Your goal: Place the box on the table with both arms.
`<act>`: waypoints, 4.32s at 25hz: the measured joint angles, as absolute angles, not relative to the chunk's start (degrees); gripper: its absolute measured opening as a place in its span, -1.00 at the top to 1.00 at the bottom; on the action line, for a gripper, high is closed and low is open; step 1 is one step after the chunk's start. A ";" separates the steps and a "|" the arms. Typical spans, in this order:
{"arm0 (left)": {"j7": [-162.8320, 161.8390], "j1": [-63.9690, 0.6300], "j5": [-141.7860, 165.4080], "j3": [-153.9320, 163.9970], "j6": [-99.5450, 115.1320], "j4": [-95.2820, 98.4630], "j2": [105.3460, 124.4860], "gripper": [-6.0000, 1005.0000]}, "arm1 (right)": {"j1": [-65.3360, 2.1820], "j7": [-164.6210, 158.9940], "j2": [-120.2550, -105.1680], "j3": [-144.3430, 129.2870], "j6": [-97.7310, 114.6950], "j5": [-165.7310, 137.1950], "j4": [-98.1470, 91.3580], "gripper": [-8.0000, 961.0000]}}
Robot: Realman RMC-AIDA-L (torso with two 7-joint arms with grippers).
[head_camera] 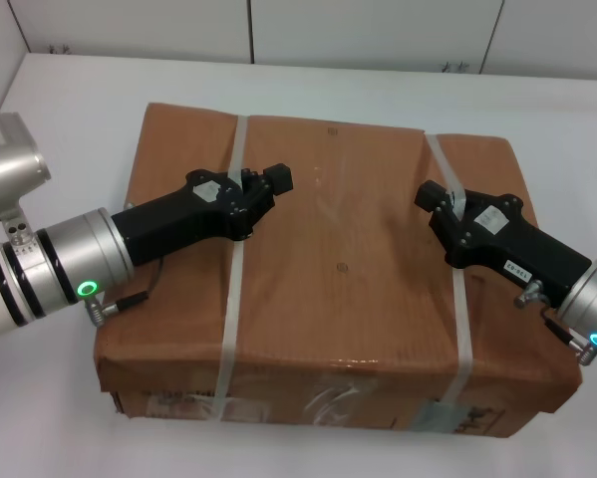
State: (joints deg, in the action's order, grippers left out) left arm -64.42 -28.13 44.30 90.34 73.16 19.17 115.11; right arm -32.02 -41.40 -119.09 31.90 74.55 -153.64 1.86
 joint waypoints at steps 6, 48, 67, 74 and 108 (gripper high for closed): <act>-64.42 -28.13 44.28 90.34 73.12 19.18 115.12 0.92 | -32.02 -41.39 -119.09 31.90 74.56 -153.64 1.85 0.92; -62.31 -34.24 51.07 91.66 43.56 12.70 117.07 0.91 | -39.84 -41.91 -119.09 28.19 37.07 -154.97 11.03 0.92; -59.62 -33.46 50.84 91.67 42.62 12.58 117.31 0.44 | -39.65 -42.60 -119.09 28.96 32.62 -154.52 11.42 0.66; -59.57 -32.67 50.63 91.32 43.13 13.03 117.15 -0.09 | -38.56 -42.63 -119.10 31.28 33.08 -154.47 11.29 0.35; -56.11 -24.01 50.57 84.31 70.24 20.05 114.76 -0.58 | -31.52 -40.88 -118.77 38.62 65.33 -155.05 0.63 -0.41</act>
State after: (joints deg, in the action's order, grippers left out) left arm -56.11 -24.01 50.57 84.31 70.24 20.05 114.76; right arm -31.52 -40.88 -118.77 38.62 65.33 -155.05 0.63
